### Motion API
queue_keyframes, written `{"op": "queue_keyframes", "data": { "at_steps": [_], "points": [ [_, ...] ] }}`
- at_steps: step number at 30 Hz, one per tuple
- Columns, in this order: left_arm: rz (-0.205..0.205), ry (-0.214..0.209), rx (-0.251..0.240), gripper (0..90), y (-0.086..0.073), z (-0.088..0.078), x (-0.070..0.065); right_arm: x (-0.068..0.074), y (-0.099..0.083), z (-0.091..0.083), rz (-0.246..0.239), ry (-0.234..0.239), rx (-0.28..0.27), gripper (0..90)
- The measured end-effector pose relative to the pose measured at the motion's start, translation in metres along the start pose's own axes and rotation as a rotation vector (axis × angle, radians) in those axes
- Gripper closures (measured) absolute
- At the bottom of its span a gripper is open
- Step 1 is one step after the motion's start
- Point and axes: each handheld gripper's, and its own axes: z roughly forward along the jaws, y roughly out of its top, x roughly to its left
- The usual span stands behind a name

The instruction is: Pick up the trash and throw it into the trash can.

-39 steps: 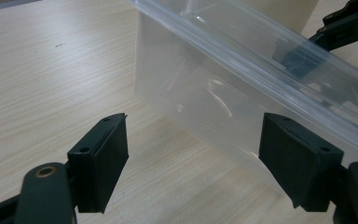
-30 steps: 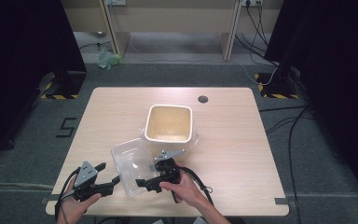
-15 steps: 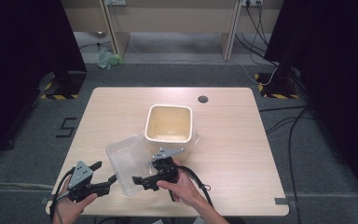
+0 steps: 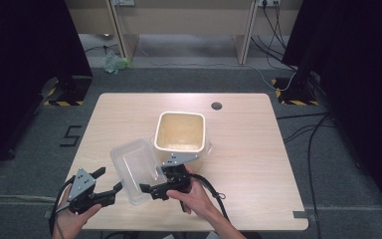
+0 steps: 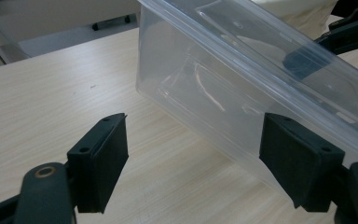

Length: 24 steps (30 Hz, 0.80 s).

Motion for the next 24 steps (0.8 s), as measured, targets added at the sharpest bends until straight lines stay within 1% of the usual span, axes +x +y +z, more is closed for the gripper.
{"op": "queue_keyframes", "data": {
  "at_steps": [1, 3, 4, 10, 11, 12, 13, 15, 17, 18, 20, 21, 23, 24],
  "points": [
    [0.005, 0.002, -0.011, 22.9, 0.005, -0.002, -0.001, 0.001, 0.002, -0.003, 0.001, 0.000, -0.003, 15.4],
    [0.006, 0.003, -0.015, 22.8, 0.006, -0.002, -0.002, 0.001, 0.003, -0.004, -0.001, 0.002, -0.010, 15.4],
    [0.010, 0.005, -0.022, 22.7, 0.010, -0.004, -0.002, 0.003, 0.005, -0.006, -0.001, 0.002, -0.015, 15.4],
    [0.023, 0.008, -0.027, 22.3, 0.020, -0.008, -0.004, 0.007, 0.013, -0.013, -0.011, -0.001, -0.034, 15.3],
    [0.032, 0.010, -0.031, 22.3, 0.024, -0.008, -0.005, 0.008, 0.017, -0.016, -0.019, -0.007, -0.040, 15.2],
    [0.039, 0.007, -0.035, 22.3, 0.027, -0.008, -0.006, 0.008, 0.018, -0.018, -0.016, -0.008, -0.041, 15.2],
    [0.039, 0.007, -0.035, 22.3, 0.027, -0.008, -0.006, 0.008, 0.020, -0.020, -0.016, -0.010, -0.045, 15.2],
    [0.050, 0.005, -0.038, 22.2, 0.034, -0.007, -0.007, 0.007, 0.021, -0.022, -0.018, -0.012, -0.049, 15.2],
    [0.063, 0.003, -0.048, 22.2, 0.044, -0.006, -0.008, 0.006, 0.024, -0.029, -0.011, -0.012, -0.062, 15.2],
    [0.063, 0.003, -0.048, 22.2, 0.044, -0.006, -0.008, 0.006, 0.025, -0.031, -0.007, -0.012, -0.065, 15.2],
    [0.066, 0.001, -0.054, 22.2, 0.049, -0.005, -0.009, 0.005, 0.027, -0.033, -0.008, -0.012, -0.067, 15.2],
    [0.070, 0.000, -0.055, 22.2, 0.055, -0.003, -0.010, 0.004, 0.029, -0.037, -0.008, -0.011, -0.074, 15.2],
    [0.072, -0.001, -0.057, 22.3, 0.058, -0.002, -0.011, 0.004, 0.030, -0.039, -0.004, -0.012, -0.078, 15.1],
    [0.075, -0.005, -0.061, 22.2, 0.063, 0.000, -0.012, 0.003, 0.031, -0.042, -0.001, -0.016, -0.078, 15.1]
  ]
}}
